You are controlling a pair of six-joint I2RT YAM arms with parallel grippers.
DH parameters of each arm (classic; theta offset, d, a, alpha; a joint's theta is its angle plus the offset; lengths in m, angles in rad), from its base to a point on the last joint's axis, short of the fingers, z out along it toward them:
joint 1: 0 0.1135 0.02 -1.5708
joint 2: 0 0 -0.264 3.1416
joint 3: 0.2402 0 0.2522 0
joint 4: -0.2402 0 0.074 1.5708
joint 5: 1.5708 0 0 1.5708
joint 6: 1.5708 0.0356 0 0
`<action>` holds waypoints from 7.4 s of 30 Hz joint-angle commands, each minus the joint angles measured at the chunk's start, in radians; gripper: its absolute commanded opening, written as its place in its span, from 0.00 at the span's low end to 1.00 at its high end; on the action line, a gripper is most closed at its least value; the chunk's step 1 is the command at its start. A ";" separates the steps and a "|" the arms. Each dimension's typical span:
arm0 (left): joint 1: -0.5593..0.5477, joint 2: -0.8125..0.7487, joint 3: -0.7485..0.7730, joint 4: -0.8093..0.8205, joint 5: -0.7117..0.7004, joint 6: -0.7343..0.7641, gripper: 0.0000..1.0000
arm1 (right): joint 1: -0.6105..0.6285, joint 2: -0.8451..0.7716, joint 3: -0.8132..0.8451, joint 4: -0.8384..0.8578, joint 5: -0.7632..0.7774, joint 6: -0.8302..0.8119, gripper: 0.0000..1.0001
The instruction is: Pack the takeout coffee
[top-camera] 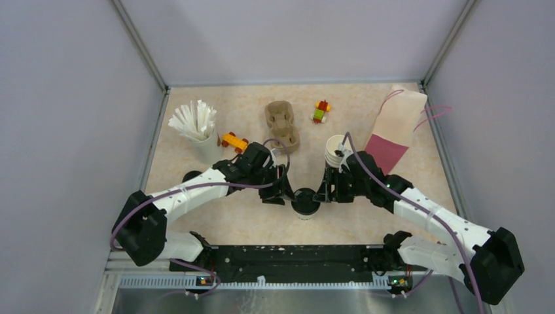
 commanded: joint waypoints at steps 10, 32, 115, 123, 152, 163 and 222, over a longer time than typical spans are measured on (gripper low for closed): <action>-0.003 -0.019 0.082 -0.074 -0.051 0.089 0.73 | -0.007 -0.076 0.056 -0.052 -0.115 0.056 0.58; -0.001 0.112 0.149 -0.031 -0.045 0.232 0.64 | -0.007 -0.046 0.018 -0.035 -0.128 0.105 0.44; -0.001 0.084 0.109 -0.002 -0.013 0.189 0.58 | -0.011 -0.022 0.061 -0.002 -0.008 0.137 0.44; -0.001 0.098 0.038 0.018 -0.028 0.174 0.53 | -0.010 -0.018 -0.068 -0.026 0.066 0.150 0.38; -0.001 -0.089 0.521 -0.402 -0.417 0.259 0.99 | -0.010 0.111 0.691 -0.422 0.254 -0.279 0.95; 0.030 -0.167 0.464 -0.594 -0.709 0.142 0.99 | -0.010 0.073 0.661 -0.326 0.285 -0.396 0.97; 0.185 -0.473 0.128 -0.347 -0.497 0.353 0.99 | 0.390 0.385 0.495 -0.273 0.423 -0.378 0.89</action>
